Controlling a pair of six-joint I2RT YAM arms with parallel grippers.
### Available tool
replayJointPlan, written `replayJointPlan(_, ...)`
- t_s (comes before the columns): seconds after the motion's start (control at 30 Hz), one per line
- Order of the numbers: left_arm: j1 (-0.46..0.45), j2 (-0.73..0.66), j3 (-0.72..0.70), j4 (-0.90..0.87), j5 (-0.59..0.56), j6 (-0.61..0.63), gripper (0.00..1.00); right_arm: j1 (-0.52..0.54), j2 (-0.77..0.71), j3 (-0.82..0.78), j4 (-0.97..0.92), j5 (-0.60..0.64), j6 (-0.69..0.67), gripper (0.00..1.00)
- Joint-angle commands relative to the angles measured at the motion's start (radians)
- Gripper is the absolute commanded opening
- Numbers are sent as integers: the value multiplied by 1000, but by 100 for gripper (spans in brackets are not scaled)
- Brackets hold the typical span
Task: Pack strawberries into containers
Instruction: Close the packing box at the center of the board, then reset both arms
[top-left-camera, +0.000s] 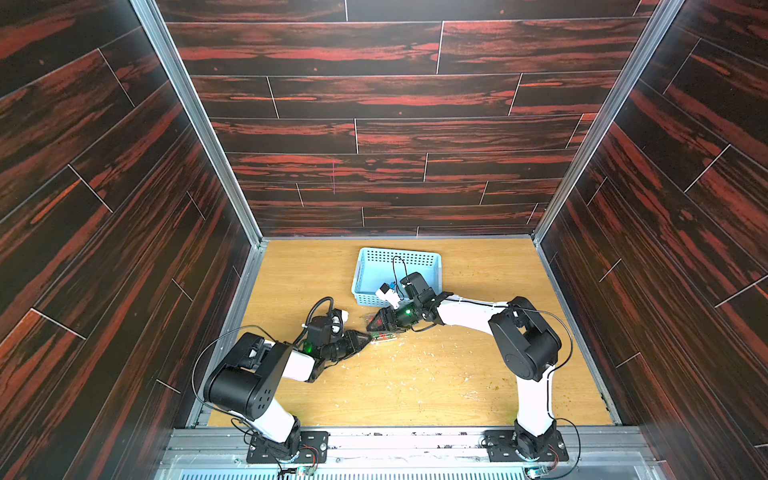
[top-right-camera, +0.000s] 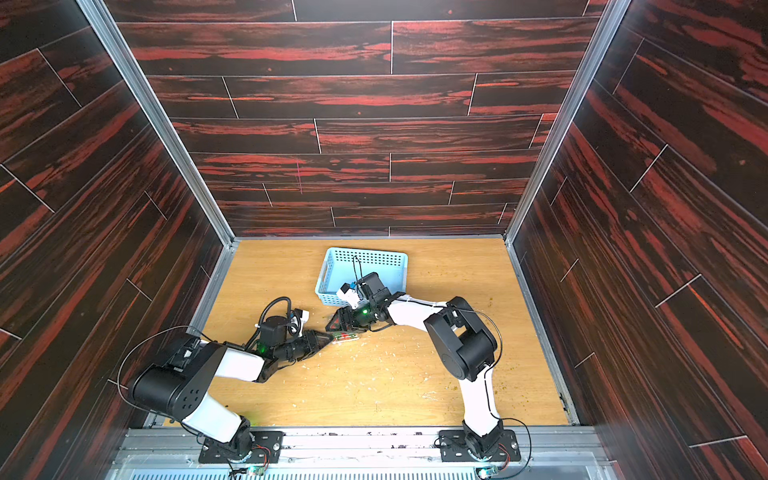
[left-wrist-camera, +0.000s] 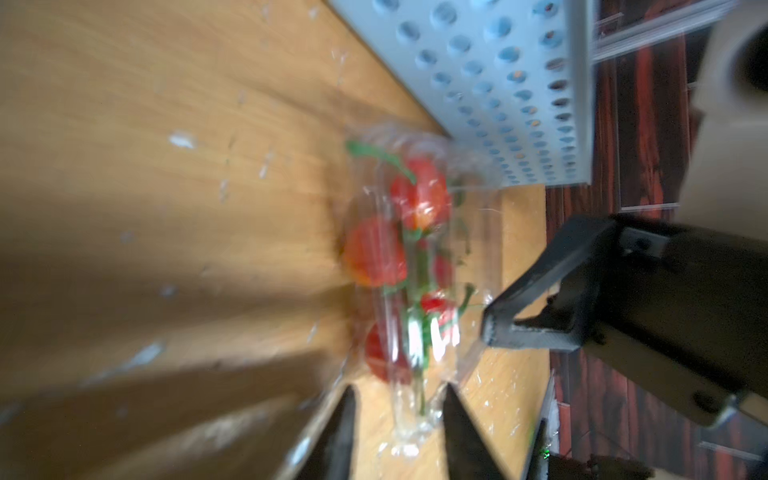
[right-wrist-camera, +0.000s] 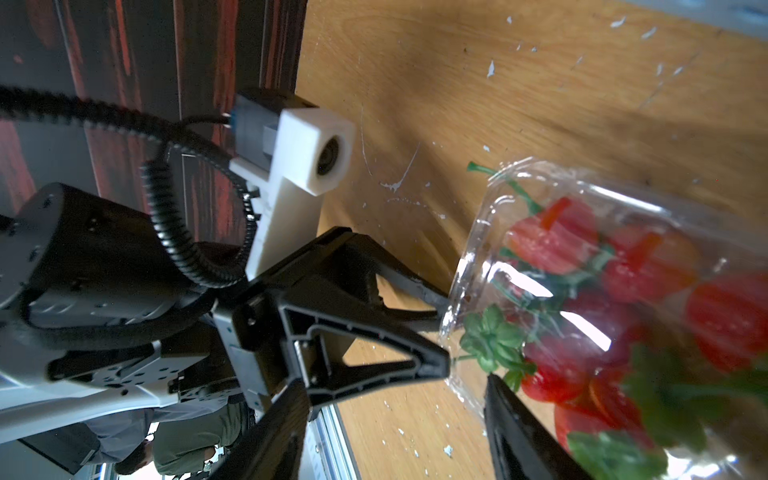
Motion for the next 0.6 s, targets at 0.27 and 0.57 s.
replayJointPlan(0.27, 55, -371, 132, -543, -162, 255, 52, 0, -106, 10, -67, 79, -81, 76)
replayJointPlan(0.57, 108, -481, 183, -569, -739, 279, 60, -78, -433, -180, -83, 442, -194, 84)
